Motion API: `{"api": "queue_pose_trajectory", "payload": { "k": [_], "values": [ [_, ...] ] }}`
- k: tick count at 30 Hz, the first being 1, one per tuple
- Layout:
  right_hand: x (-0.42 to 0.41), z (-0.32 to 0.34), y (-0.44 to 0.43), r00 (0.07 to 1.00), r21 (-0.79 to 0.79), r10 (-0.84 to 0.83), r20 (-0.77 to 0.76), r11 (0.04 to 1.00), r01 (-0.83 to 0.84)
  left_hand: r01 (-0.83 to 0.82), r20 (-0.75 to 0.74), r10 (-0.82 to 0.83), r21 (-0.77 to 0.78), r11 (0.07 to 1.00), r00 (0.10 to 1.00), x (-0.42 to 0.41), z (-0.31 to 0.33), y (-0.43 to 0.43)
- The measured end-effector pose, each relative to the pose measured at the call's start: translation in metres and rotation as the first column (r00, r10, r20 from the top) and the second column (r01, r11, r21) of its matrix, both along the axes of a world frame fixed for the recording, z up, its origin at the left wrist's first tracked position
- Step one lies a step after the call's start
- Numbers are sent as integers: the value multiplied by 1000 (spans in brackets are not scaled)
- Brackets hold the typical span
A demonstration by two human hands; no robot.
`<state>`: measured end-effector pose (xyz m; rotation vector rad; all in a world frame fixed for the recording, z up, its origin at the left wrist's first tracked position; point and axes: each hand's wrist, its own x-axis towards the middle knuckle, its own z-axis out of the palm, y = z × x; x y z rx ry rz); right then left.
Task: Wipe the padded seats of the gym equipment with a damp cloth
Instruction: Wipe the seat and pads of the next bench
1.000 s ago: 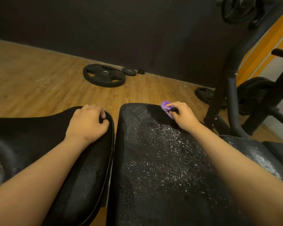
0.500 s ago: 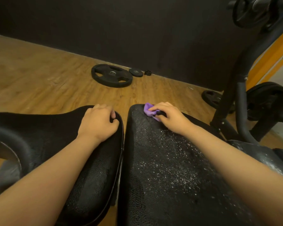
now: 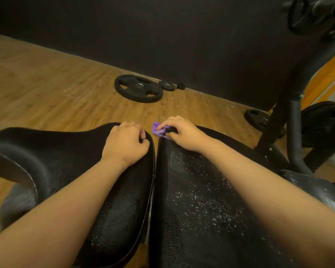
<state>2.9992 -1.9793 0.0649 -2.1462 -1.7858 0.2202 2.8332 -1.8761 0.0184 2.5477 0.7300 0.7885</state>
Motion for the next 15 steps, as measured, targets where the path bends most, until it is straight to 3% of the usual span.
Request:
{"api": "queue_pose_trajectory", "payload": {
  "k": [2, 9, 15],
  "values": [
    [7, 6, -8, 1000, -34, 11, -17, 999, -12, -4, 7, 4, -8, 1000, 1000, 0, -1, 0],
    [21, 10, 23, 980, -18, -188, 68, 982, 190, -10, -23, 9, -22, 1000, 1000, 0, 1, -1],
    [-11, 1, 19, 999, -6, -17, 48, 1000, 17, -8, -42, 6, -48, 999, 999, -2, 5, -5]
  ]
}}
